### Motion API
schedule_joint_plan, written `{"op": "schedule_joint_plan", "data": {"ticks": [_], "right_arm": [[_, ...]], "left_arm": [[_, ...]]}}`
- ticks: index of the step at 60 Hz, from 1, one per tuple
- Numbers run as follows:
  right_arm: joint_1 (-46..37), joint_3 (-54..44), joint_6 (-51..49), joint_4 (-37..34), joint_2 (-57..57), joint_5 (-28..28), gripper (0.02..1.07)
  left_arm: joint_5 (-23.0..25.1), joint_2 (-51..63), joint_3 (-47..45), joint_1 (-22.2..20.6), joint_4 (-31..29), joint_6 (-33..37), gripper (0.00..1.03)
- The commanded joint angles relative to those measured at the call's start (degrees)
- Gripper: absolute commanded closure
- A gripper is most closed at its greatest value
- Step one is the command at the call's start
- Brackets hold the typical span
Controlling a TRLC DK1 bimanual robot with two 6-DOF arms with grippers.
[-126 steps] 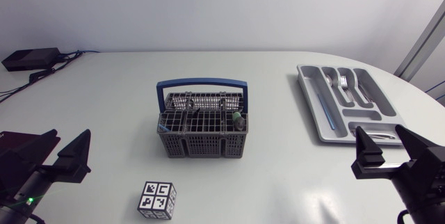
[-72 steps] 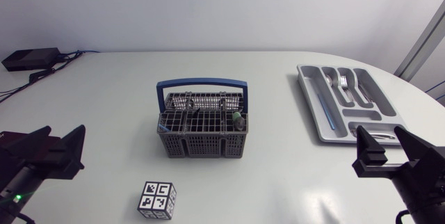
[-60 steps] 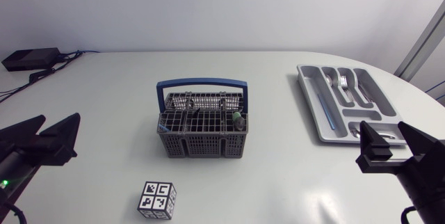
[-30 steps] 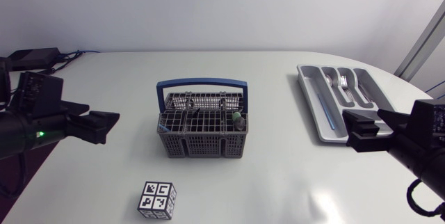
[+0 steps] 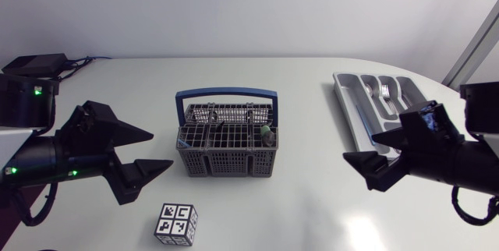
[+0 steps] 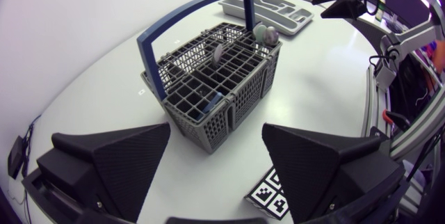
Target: Transfer all utensils from the basket to the drawer tray.
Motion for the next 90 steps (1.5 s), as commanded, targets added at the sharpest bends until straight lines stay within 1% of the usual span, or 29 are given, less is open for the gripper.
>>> {"op": "schedule_joint_plan", "data": {"ticks": [1, 4, 10, 14, 19, 22, 24, 30, 33, 39, 55, 59, 63, 75, 77, 82, 86, 88, 90], "right_arm": [[4.6, 1.6, -2.9, -1.0, 1.2, -1.3, 0.07], [6.0, 1.8, -2.9, -1.0, 1.6, -1.3, 0.07], [11.6, 2.5, -2.9, -0.7, 2.8, -1.6, 0.07], [14.2, 2.5, -3.0, 0.0, 3.6, -1.4, 0.07], [14.5, 2.9, -3.8, 0.8, 6.2, -1.4, 0.07], [14.7, 3.2, -3.8, 1.6, 7.8, -1.3, 0.07], [14.9, 3.3, -3.8, 2.0, 8.6, -1.3, 0.07], [15.1, 4.0, -3.8, 3.2, 10.8, -1.3, 0.07], [15.7, 4.3, -3.8, 4.0, 12.3, -1.1, 0.07], [16.1, 5.3, -3.8, 5.5, 15.5, -1.1, 0.07], [19.0, 9.2, -3.7, 7.7, 23.9, -0.8, 0.07], [19.9, 10.6, -3.8, 7.7, 26.0, -0.8, 0.07], [20.9, 11.6, -4.0, 7.6, 27.2, -0.9, 0.07], [25.4, 13.2, -5.0, 7.5, 28.5, -1.3, 0.07], [25.9, 13.5, -5.0, 7.5, 28.9, -1.4, 0.07], [26.7, 14.1, -5.3, 7.6, 29.4, -1.5, 0.07], [27.3, 14.4, -5.5, 7.6, 29.6, -1.5, 0.07], [27.5, 14.5, -5.5, 7.6, 29.7, -1.5, 0.07], [27.8, 14.6, -5.5, 7.7, 29.8, -1.5, 0.07]], "left_arm": [[0.9, 0.6, -2.4, -0.3, 1.7, 4.7, 0.12], [1.5, 0.6, -3.0, -0.3, 2.9, 5.5, 0.12], [3.2, 0.8, -5.0, 0.4, 7.5, 7.5, 0.13], [3.9, 1.1, -6.2, 0.6, 10.5, 8.1, 0.18], [4.3, 2.6, -6.6, 0.8, 12.9, 8.2, 0.21], [5.1, 4.3, -6.7, 1.9, 15.2, 8.3, 0.22], [5.8, 5.0, -6.7, 2.3, 16.2, 8.3, 0.26], [9.0, 7.5, -6.3, 4.6, 18.6, 8.8, 0.31], [10.5, 8.6, -6.1, 5.6, 19.5, 9.4, 0.36], [11.8, 10.6, -5.7, 6.6, 21.7, 9.7, 0.39], [13.3, 13.5, -6.1, 6.4, 23.5, 12.8, 0.40], [13.8, 13.7, -6.1, 6.2, 24.4, 13.1, 0.43], [14.4, 13.7, -5.9, 6.2, 24.7, 13.2, 0.43], [14.9, 12.7, -5.5, 4.2, 24.7, 14.1, 0.45], [14.9, 12.7, -5.5, 4.0, 24.7, 14.7, 0.47], [14.9, 12.8, -5.4, 3.6, 24.7, 15.3, 0.48], [14.9, 12.9, -5.4, 3.5, 25.1, 15.4, 0.52], [14.9, 13.0, -5.4, 3.5, 25.3, 15.4, 0.53], [15.0, 13.1, -5.2, 3.5, 25.4, 15.8, 0.58]]}}
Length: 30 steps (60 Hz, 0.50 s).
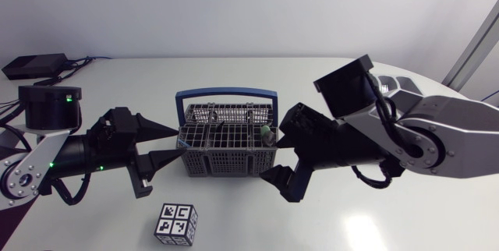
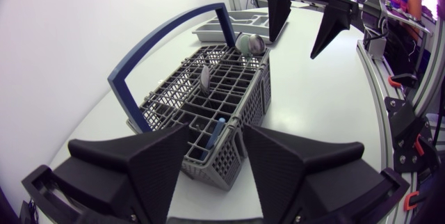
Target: Transfer all utensils from the basket to the drawer tray.
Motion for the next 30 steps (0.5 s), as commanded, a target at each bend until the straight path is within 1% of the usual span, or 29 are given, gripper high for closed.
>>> {"op": "schedule_joint_plan", "data": {"ticks": [1, 4, 9, 11, 14, 16, 18, 21, 29, 30], "right_arm": [[0.9, 1.4, -1.2, 0.7, 1.2, -0.3, 0.07], [1.1, 1.5, -1.2, 0.7, 1.2, -0.3, 0.07], [1.2, 1.5, -1.0, 0.7, 1.2, -0.3, 0.07], [1.2, 1.4, -1.0, 0.7, 1.2, -0.3, 0.07], [1.2, 1.4, -1.0, 0.7, 1.2, -0.3, 0.07], [1.2, 1.3, -1.0, 0.7, 1.1, -0.3, 0.07], [1.2, 1.3, -0.9, 0.7, 1.0, -0.3, 0.07], [1.2, 1.2, -0.9, 0.7, 0.8, -0.3, 0.07], [1.2, 0.9, -0.9, 1.0, 0.7, -0.2, 0.07], [1.2, 0.8, -0.9, 1.1, 0.7, -0.2, 0.07]], "left_arm": [[1.1, 0.3, 0.3, -0.4, 1.0, 2.1, 0.60], [1.2, 0.3, 0.3, -0.4, 1.3, 2.1, 0.63], [1.5, 0.4, 0.2, -0.5, 2.2, 2.1, 0.63], [1.7, 0.5, 0.0, -0.5, 2.7, 2.2, 0.68], [1.7, 0.6, -0.3, -0.5, 3.4, 2.2, 0.71], [1.7, 0.7, -0.4, -0.5, 4.1, 2.3, 0.75], [1.7, 0.7, -0.5, -0.5, 4.2, 2.3, 0.77], [1.7, 0.8, -0.6, -0.7, 4.4, 2.4, 0.83], [1.7, 0.9, -0.7, -0.9, 4.5, 2.8, 0.94], [1.7, 0.9, -0.8, -0.8, 4.5, 2.9, 0.97]]}}
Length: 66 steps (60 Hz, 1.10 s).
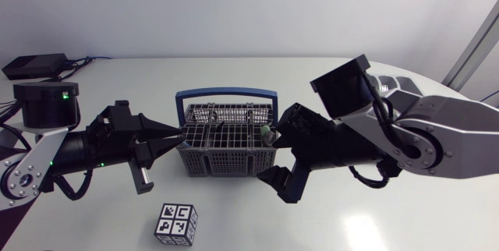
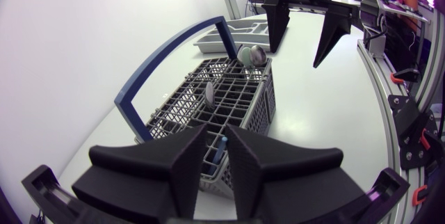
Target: Transfer all utensils from the basket to the drawer tray.
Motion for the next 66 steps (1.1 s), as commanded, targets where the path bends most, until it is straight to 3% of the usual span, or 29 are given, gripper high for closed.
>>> {"op": "schedule_joint_plan", "data": {"ticks": [1, 20, 36, 49, 66], "right_arm": [[0.4, 0.5, -0.9, 0.8, 0.4, -0.2, 0.07], [0.4, -0.1, -0.9, 1.4, 0.5, -0.2, 0.07], [1.1, -1.0, -0.9, 1.7, 0.8, 0.2, 0.07], [1.1, -1.0, -0.8, 1.6, 0.7, 0.2, 0.07], [1.4, -1.1, -0.7, 0.8, -1.1, 0.2, 0.07]], "left_arm": [[0.6, 0.8, -0.8, -0.5, 0.7, 1.9, 0.98], [0.6, 0.8, 0.3, -0.5, 0.1, 1.7, 1.00], [0.6, -0.9, 4.1, -0.5, -4.0, 1.4, 1.00], [0.6, -4.3, 10.1, -0.5, -12.2, 1.4, 1.00], [1.2, -5.0, 24.5, -0.5, -28.6, 1.2, 1.00]]}}
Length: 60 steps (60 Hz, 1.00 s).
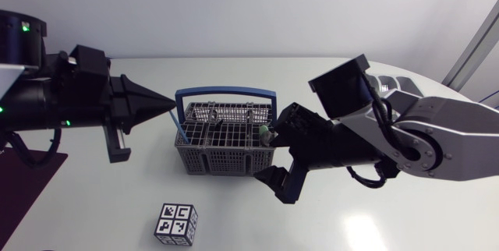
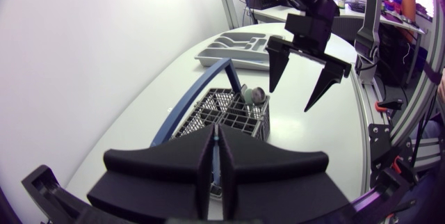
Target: Transfer all utensils from the basket to the drawer tray.
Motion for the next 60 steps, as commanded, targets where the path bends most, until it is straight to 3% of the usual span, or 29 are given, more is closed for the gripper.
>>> {"op": "schedule_joint_plan", "data": {"ticks": [1, 18, 29, 36, 60], "right_arm": [[0.6, -1.0, -0.7, -0.5, -1.0, 0.2, 0.07], [0.5, -0.5, -0.6, -2.6, -4.1, 0.2, 0.07], [0.5, 2.1, -0.4, -4.8, -5.4, -0.2, 0.07], [0.3, 4.9, 0.2, -6.4, -5.4, -2.0, 0.07], [-4.0, 10.6, 3.4, -9.1, -3.7, -14.4, 0.12]], "left_arm": [[0.8, -0.8, 5.4, -0.2, -2.9, 0.9, 1.00], [2.8, -0.4, 17.2, -2.2, -14.0, -6.2, 1.00], [6.2, 2.6, 20.8, -2.4, -14.5, -17.6, 1.00], [7.5, 4.7, 19.7, -2.9, -14.4, -21.1, 1.00], [14.3, 12.3, 17.8, -8.2, -14.1, -33.7, 1.00]]}}
